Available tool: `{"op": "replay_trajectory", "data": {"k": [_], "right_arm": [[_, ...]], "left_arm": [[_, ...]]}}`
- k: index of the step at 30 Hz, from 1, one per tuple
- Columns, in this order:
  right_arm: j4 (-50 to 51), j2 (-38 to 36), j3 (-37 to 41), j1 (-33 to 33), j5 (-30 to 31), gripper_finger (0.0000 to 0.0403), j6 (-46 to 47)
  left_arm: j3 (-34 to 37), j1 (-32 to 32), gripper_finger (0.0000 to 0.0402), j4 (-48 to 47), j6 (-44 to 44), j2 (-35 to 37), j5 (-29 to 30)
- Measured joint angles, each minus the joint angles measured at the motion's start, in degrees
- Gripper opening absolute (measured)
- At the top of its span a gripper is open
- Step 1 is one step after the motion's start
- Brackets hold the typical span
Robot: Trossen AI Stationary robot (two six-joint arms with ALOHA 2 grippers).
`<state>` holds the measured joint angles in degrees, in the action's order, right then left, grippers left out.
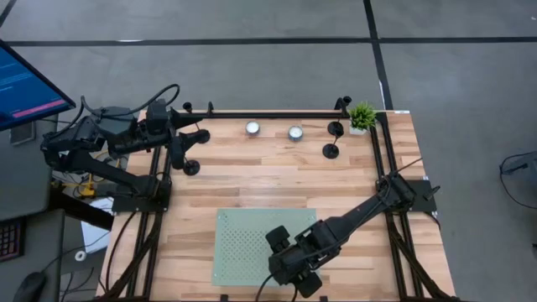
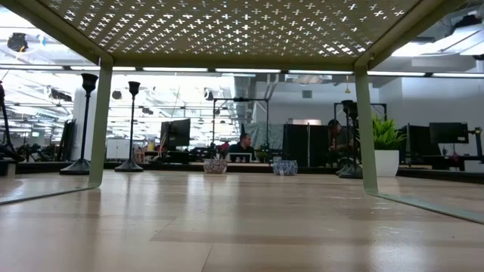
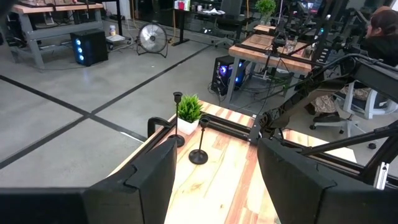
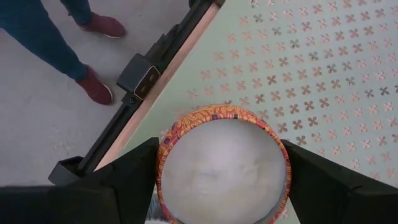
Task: Stock candles on shelf
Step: Put the orange scented candle on the shelf
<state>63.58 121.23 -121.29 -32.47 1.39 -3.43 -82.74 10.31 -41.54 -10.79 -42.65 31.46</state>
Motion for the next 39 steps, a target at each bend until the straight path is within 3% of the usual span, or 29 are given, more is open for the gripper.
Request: {"op": "replay_trajectory", "data": {"k": [25,33,39], "right_arm": [[-1.3,0.0,0.7,0.0,-2.0,0.0287,0.0],[-1.1,0.0,0.7,0.0,-1.8,0.0321,0.4],[-1.0,0.0,0.7,0.0,-1.6,0.0319,0.5]], "left_arm": [[0.0,0.0,0.0226,0.0,0.0,0.0,0.0],[0.0,0.0,0.0226,0.0,0.0,0.0,0.0],[0.0,0.0,0.0225,0.0,0.0,0.0,0.0]]}}
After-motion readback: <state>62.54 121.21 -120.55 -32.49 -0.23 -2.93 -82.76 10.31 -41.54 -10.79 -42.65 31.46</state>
